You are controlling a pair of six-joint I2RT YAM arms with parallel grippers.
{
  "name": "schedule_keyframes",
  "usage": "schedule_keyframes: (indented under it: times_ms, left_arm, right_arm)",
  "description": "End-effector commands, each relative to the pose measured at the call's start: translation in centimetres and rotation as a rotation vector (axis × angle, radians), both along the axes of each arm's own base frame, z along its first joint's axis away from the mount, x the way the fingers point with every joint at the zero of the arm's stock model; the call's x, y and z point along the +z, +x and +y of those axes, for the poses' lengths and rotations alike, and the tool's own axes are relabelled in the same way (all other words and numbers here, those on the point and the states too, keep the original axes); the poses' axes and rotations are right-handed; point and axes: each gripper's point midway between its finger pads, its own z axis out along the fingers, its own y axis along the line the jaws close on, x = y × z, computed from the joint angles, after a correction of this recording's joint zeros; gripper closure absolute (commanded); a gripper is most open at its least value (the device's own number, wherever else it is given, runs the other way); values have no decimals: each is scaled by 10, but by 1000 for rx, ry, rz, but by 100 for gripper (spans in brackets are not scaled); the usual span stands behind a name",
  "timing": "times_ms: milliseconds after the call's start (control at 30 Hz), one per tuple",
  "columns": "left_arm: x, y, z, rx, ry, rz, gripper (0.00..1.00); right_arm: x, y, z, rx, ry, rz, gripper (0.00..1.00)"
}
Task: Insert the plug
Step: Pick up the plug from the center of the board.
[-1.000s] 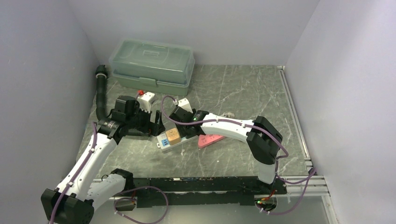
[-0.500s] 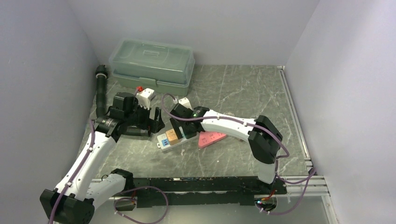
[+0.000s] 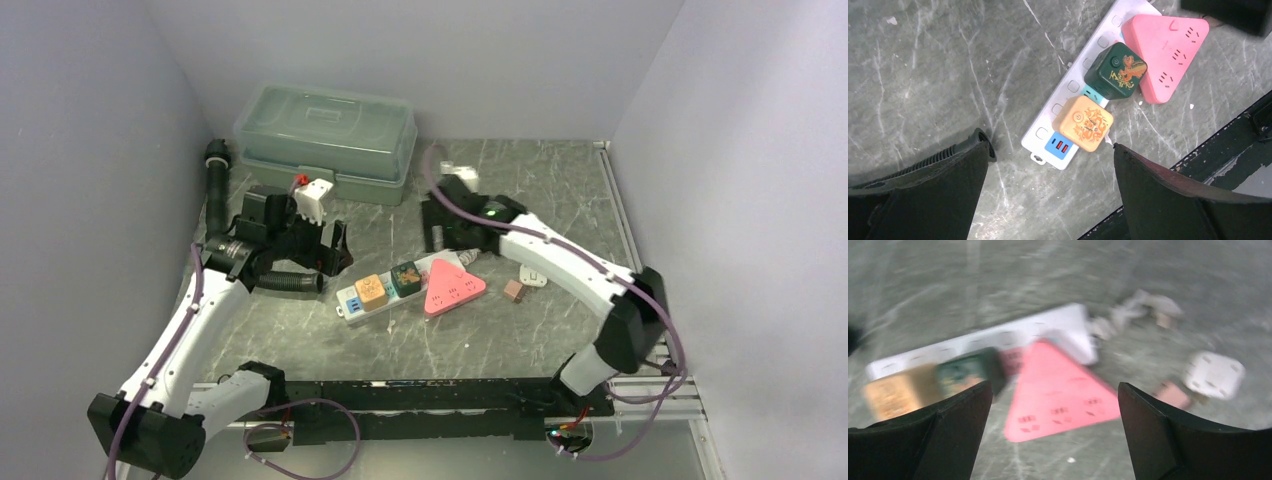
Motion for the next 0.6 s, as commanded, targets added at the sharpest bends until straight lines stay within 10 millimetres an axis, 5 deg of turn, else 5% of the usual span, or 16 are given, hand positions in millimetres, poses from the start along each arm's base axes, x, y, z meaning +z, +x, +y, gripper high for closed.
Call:
schedule_keyframes:
  times_ms: [0, 100, 200, 400, 567]
  left_arm:
    - [17, 13, 2, -38, 45, -45, 1]
    - [18, 15, 3, -60, 69, -32, 1]
    - [22, 16, 1, -86, 78, -31, 1]
    - [30, 19, -1, -105, 77, -35, 1]
    - [34, 15, -1, -114, 76, -38, 1]
  right_arm:
    - [-29, -5, -110, -327, -43, 106, 1]
    - [-58, -22, -157, -463, -70, 169, 4]
    - [-79, -36, -182, -548, -100, 195, 9]
    - [-116, -46, -197, -610, -130, 239, 18]
    - [-127, -35, -195, -630, -97, 217, 24]
